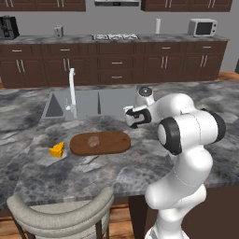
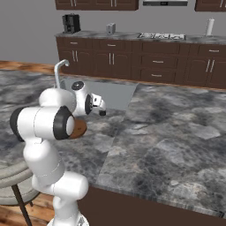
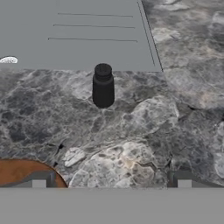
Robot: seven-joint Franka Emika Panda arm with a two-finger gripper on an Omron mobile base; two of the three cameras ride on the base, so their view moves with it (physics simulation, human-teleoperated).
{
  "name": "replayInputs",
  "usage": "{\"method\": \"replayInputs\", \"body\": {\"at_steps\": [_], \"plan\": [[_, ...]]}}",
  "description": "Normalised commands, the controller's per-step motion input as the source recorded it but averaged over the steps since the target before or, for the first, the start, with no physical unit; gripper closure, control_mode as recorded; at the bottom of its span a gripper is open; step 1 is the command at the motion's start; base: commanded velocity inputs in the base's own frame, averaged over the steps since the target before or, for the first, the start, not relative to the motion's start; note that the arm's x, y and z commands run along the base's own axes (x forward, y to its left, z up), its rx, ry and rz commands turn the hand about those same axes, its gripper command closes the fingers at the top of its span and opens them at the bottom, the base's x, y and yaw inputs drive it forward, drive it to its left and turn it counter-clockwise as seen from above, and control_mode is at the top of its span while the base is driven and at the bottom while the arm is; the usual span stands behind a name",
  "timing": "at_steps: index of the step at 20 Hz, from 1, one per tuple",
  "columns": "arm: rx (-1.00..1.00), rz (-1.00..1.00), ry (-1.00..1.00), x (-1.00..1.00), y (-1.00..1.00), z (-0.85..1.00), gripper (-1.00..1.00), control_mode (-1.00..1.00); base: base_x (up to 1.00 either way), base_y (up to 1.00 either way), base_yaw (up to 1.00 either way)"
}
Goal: Retrieve the reheated potato from the microwave, then place the potato, cheese, and condiment on the cutting board.
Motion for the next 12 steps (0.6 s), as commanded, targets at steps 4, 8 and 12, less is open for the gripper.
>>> {"method": "replayInputs", "body": {"at_steps": [4, 8, 12], "plan": [[0.00, 0.00, 0.00, 0.25, -0.02, 0.03, -1.00, -1.00, 0.00, 0.00, 0.00], [0.00, 0.00, 0.01, 0.26, 0.00, 0.01, -1.00, -1.00, 0.00, 0.00, 0.00], [0.01, 0.00, 0.01, 0.30, 0.00, -0.09, -1.00, -1.00, 0.00, 0.00, 0.00]]}}
